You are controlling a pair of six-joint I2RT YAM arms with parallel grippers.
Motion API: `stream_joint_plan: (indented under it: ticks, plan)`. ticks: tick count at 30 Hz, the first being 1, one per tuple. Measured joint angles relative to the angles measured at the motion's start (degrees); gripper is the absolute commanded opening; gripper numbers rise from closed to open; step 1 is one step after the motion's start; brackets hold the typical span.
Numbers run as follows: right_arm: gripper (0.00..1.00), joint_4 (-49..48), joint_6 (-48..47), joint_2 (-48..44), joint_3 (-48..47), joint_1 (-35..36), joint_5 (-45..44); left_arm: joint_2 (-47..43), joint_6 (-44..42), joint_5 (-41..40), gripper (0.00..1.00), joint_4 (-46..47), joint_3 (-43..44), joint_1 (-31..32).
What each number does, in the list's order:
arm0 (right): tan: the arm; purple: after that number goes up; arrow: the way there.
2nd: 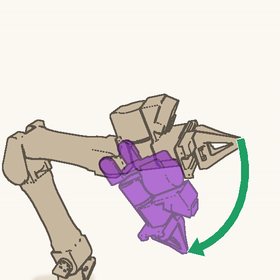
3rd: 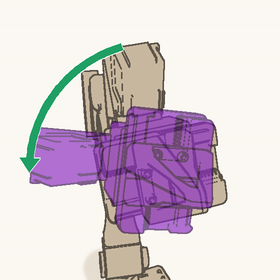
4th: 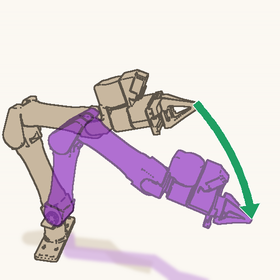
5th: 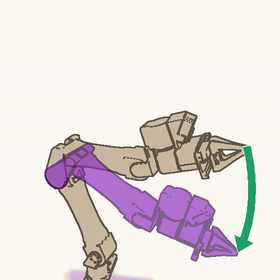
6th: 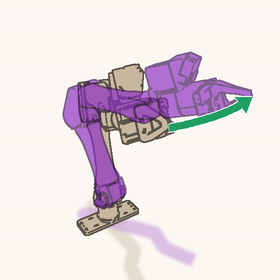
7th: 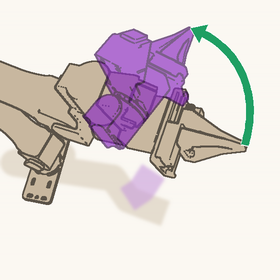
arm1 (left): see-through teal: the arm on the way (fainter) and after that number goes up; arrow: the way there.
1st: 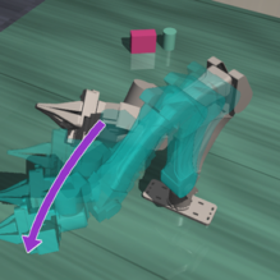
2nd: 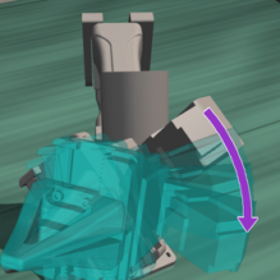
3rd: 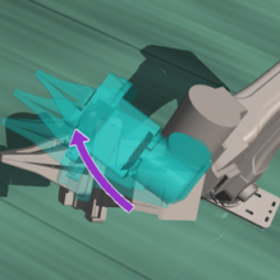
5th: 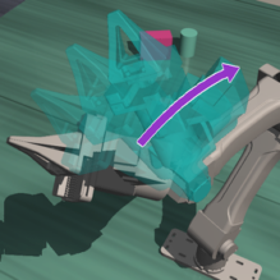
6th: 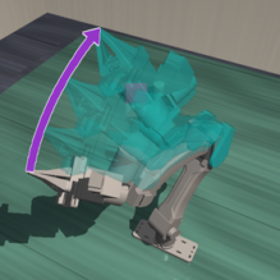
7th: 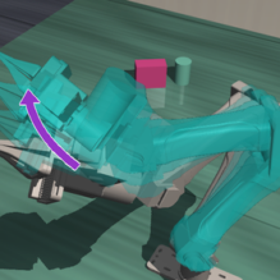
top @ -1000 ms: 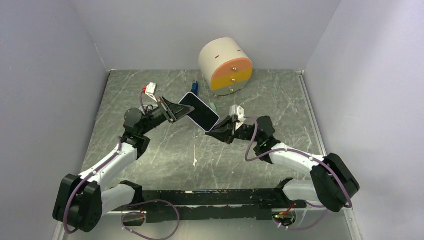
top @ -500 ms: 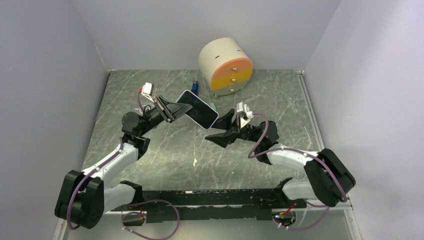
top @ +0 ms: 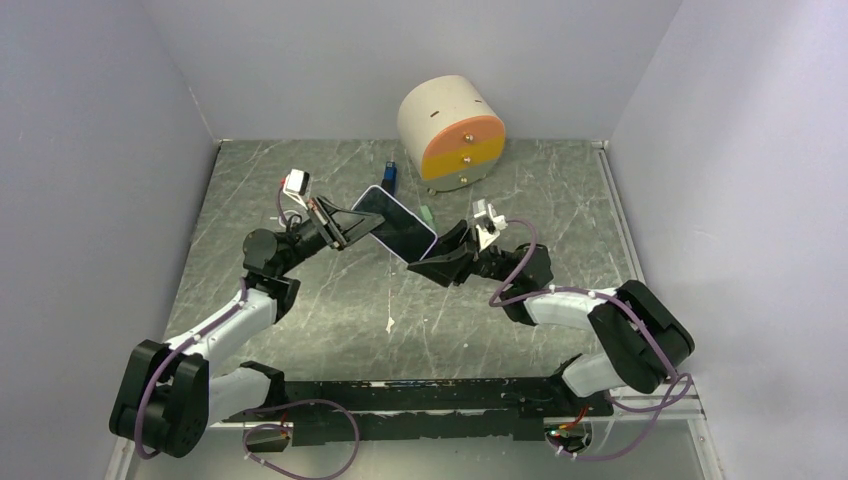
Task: Take the phone out of the phone case
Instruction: Remove the phone case from the phone.
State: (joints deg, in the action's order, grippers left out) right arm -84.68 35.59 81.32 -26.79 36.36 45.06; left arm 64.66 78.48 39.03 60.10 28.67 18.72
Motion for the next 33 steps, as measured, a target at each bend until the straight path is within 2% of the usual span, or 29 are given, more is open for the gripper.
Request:
stream_joint_plan:
  ticks: [3,9,14,18,24,29,33]
  plan:
    - [0.22,-0.09,1.07,0.07,-0.17,0.0,0.59,-0.02,0.55,0.22,0.03,0.46,-0.07,-0.11]
    - [0.13,-0.07,1.25,0.07,-0.59,0.0,3.52,-0.07,0.72,1.53,0.03,0.48,0.15,-0.15]
    - [0.11,1.01,-1.99,-0.55,-1.44,-0.17,5.75,-0.07,0.63,3.28,0.03,-1.51,1.97,-0.39]
    - [0.11,6.36,-7.52,-2.75,-2.1,-0.28,7.91,-0.28,0.22,4.83,0.03,-4.9,3.67,-0.57]
    - [0.0,18.36,-18.95,-6.62,-3.17,-0.26,8.44,-0.98,-0.42,5.07,0.02,-10.01,5.01,-0.87]
    - [0.01,24.79,-24.24,-8.39,-3.21,0.0,4.74,-0.98,-1.31,4.44,0.03,-12.9,5.44,-1.14]
    - [0.15,27.89,-25.64,-8.92,-3.21,0.04,3.41,-1.09,-2.91,4.68,0.03,-14.43,5.68,-1.18]
